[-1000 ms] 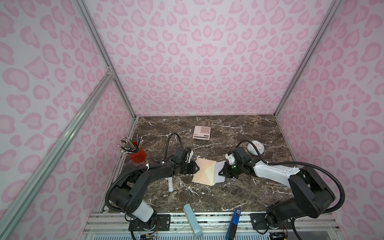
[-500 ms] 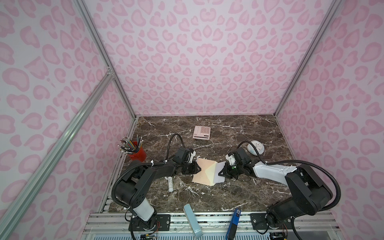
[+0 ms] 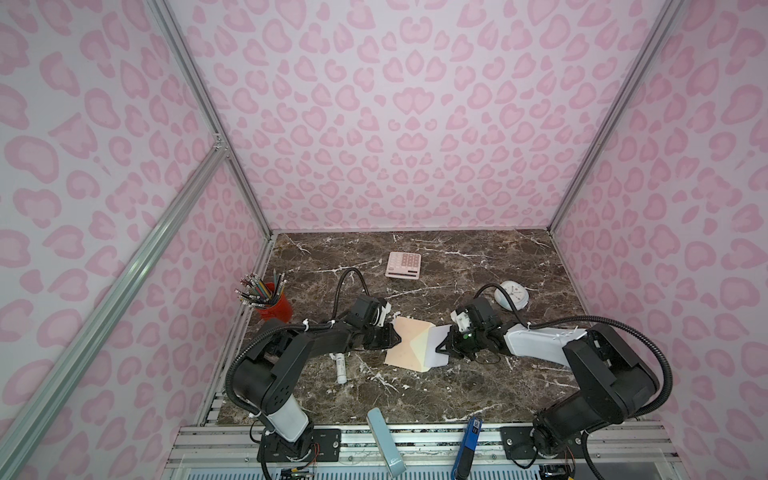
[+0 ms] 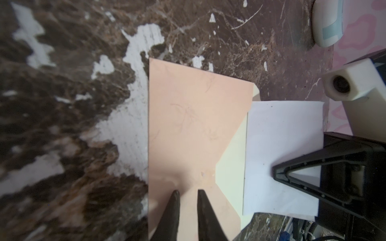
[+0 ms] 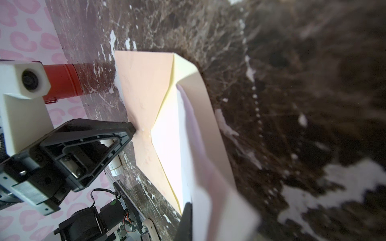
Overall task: Place the letter into the envelope and seal it
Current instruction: 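Push the letter into the peach envelope with the right gripper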
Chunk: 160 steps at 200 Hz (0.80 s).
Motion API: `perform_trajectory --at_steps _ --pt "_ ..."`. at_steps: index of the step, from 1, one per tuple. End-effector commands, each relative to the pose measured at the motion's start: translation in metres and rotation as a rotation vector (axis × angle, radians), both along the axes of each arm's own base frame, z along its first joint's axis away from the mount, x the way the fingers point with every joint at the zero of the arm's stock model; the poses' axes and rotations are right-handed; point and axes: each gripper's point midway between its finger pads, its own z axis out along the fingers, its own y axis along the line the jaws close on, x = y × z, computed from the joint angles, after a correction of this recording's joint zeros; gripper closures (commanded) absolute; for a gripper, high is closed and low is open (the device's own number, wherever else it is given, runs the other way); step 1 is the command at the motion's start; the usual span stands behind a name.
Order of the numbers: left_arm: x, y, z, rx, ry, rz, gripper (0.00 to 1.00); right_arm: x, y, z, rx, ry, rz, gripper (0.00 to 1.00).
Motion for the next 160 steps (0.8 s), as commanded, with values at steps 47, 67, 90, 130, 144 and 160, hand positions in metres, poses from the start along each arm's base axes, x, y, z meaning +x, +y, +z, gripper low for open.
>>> perform_trajectory --at_steps 47,67,90,130,144,160 --pt "-0.0039 0.0031 -0.0062 0.016 0.021 0.0 0.8 0.0025 0.0045 -0.0056 0.019 -0.003 0.009 0.94" --pt "-0.0034 0.0022 -0.0055 0.012 0.021 -0.001 0.8 0.0021 0.0055 -0.0066 0.019 -0.005 0.018 0.94" --pt "-0.0039 0.0018 -0.0058 0.009 0.023 -0.003 0.8 0.0018 0.0063 -0.0084 0.018 -0.003 0.022 0.94" --pt "-0.0046 0.0013 -0.0051 0.006 0.024 -0.007 0.8 0.0027 0.0097 -0.0089 0.019 -0.006 0.029 0.94" --pt "-0.0044 0.0011 -0.0044 0.005 0.023 -0.008 0.8 0.0031 0.0108 -0.0092 0.021 -0.006 0.032 0.94" --pt "-0.0046 0.0009 -0.0043 0.003 0.023 -0.009 0.8 0.0043 0.0116 -0.0094 0.022 -0.006 0.032 0.94"
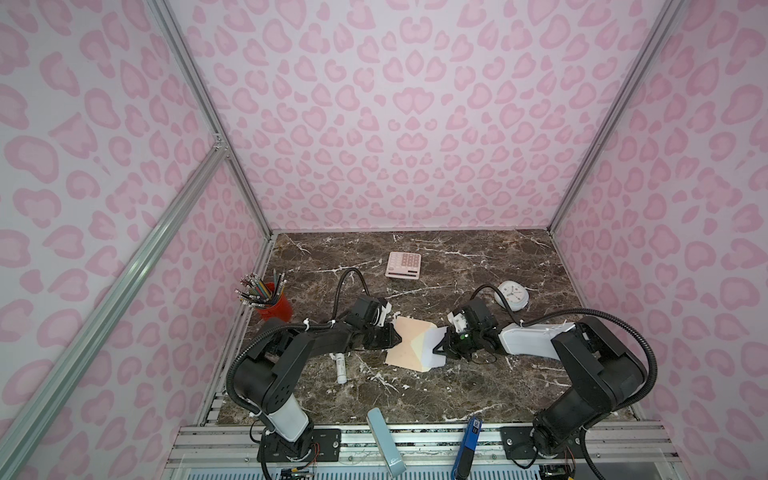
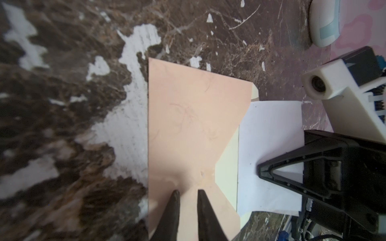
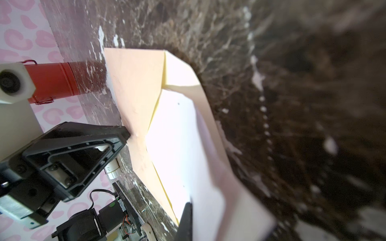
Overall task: Place the letter into the envelope and seal it
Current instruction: 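Push the letter into the peach envelope with the right gripper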
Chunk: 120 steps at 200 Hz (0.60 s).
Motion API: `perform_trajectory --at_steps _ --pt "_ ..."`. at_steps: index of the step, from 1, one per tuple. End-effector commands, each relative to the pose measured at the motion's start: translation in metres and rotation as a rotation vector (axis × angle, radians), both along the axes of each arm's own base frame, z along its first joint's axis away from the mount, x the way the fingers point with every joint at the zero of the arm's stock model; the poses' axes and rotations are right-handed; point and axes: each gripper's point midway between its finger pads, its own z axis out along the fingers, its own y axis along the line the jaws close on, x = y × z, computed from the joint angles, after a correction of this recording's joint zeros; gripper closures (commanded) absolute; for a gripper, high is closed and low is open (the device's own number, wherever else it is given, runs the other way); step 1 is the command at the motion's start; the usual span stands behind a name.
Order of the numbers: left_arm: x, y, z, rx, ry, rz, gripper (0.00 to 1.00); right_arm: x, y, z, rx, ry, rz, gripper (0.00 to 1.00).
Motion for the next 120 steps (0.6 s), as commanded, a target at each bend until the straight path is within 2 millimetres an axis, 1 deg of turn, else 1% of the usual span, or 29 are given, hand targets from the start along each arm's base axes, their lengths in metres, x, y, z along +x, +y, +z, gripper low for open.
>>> perform_trajectory --at_steps 1,65,120 --pt "-0.005 0.003 -0.005 0.015 0.023 -0.002 0.8 0.003 0.004 0.001 0.015 -0.014 0.012 0.94" --pt "-0.004 0.001 -0.003 0.005 0.022 -0.01 0.8 0.008 0.01 0.003 0.022 -0.023 0.02 0.93" --pt "-0.006 0.0 -0.003 0.0 0.025 -0.015 0.8 0.009 0.017 0.001 0.033 -0.02 0.028 0.93"
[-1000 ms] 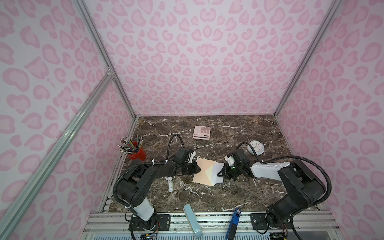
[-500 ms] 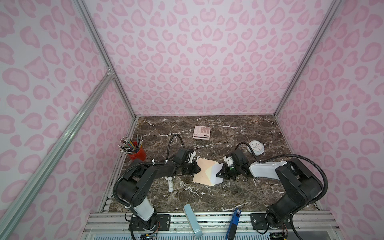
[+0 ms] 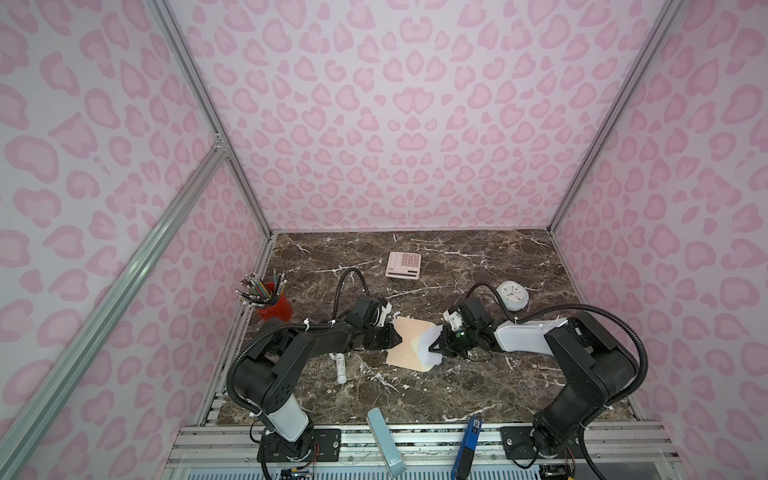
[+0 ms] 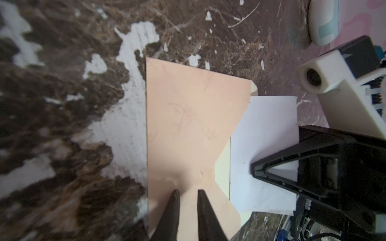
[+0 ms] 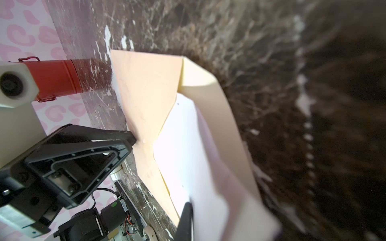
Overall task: Place the letter into the envelope and seal it
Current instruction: 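Push the letter into the peach envelope with the right gripper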
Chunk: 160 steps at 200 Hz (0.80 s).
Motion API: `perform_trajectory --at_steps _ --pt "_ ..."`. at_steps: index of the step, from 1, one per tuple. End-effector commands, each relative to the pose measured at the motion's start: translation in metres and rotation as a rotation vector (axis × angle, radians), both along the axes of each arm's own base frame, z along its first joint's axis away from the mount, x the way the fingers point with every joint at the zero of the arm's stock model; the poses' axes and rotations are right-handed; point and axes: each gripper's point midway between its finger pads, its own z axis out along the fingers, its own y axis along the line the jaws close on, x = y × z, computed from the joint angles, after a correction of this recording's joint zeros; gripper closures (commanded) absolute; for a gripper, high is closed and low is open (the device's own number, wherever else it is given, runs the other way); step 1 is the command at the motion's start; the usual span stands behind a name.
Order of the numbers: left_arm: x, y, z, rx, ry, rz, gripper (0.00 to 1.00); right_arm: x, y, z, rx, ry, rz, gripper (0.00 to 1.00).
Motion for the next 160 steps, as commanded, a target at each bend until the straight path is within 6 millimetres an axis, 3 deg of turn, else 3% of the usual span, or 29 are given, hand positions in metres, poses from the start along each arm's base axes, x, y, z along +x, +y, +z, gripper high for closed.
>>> perform_trajectory --at_steps 1,101,160 --pt "-0.005 0.001 -0.003 0.006 0.022 -0.01 0.8 0.004 0.006 0.002 0.018 -0.016 0.003 0.93" --pt "-0.005 0.0 0.004 -0.007 0.012 -0.011 0.81 0.006 0.016 0.0 0.028 -0.016 0.005 0.89" --pt "-0.004 0.001 0.032 -0.029 -0.034 -0.006 0.7 0.003 0.005 0.006 -0.051 -0.045 0.026 0.72"
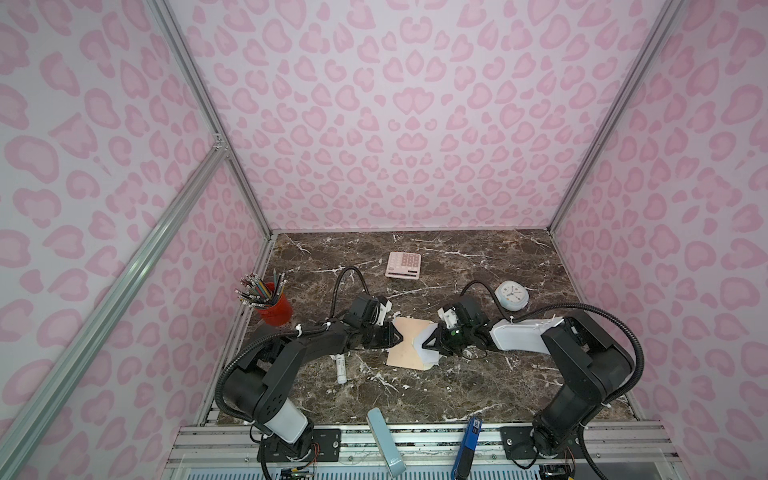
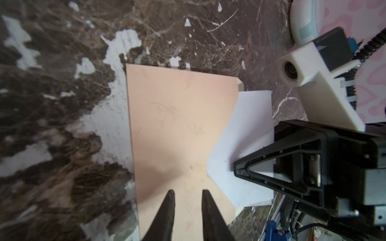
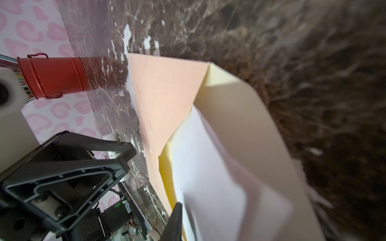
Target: Place the letter into the envelope and seal it
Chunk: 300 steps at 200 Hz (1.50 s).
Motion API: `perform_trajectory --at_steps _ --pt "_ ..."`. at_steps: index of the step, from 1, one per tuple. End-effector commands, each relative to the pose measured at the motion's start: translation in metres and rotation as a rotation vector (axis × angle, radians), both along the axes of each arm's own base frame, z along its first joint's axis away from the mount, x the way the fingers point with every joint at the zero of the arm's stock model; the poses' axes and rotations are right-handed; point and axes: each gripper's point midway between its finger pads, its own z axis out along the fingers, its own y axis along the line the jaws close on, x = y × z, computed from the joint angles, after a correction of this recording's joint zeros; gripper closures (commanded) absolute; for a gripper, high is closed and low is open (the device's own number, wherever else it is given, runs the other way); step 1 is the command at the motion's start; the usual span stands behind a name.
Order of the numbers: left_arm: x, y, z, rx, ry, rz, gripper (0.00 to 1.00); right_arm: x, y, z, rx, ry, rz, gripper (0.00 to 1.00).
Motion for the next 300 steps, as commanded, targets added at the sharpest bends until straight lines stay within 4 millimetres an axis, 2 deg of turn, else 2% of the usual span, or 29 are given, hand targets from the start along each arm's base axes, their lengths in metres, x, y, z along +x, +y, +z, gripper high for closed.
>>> perform_trajectory --at_steps 1,31,65,82,125,200,211,217,300 --pt "0.0 0.001 0.01 -0.002 -0.013 0.002 0.69 -0.004 -0.008 -0.004 -0.056 -0.003 0.01 0.72" --pt "0.001 0.004 0.02 0.006 -0.034 0.009 0.68 -0.006 -0.013 -0.001 -0.084 -0.01 0.018 0.61" --pt "0.0 0.009 0.023 0.03 -0.046 0.019 0.67 -0.011 -0.022 0.002 -0.131 -0.014 0.029 0.55" --pt "0.001 0.01 0.024 0.038 -0.049 0.02 0.67 -0.012 -0.026 0.003 -0.152 -0.018 0.031 0.55" --pt "0.0 0.013 0.01 0.066 -0.03 0.014 0.66 -0.012 -0.027 0.0 -0.165 -0.009 0.03 0.6" --pt "0.007 0.023 -0.003 0.076 -0.01 0.036 0.65 -0.008 -0.024 -0.003 -0.161 -0.003 0.029 0.6" --pt "0.007 0.023 -0.004 0.072 -0.006 0.035 0.65 -0.008 -0.023 -0.004 -0.162 -0.002 0.029 0.6" --pt "0.008 0.023 -0.005 0.071 -0.005 0.035 0.6 -0.007 -0.022 -0.004 -0.16 -0.003 0.029 0.6" --pt "0.01 0.021 -0.017 0.059 0.024 0.039 0.59 -0.003 -0.016 -0.002 -0.158 -0.003 0.037 0.6"
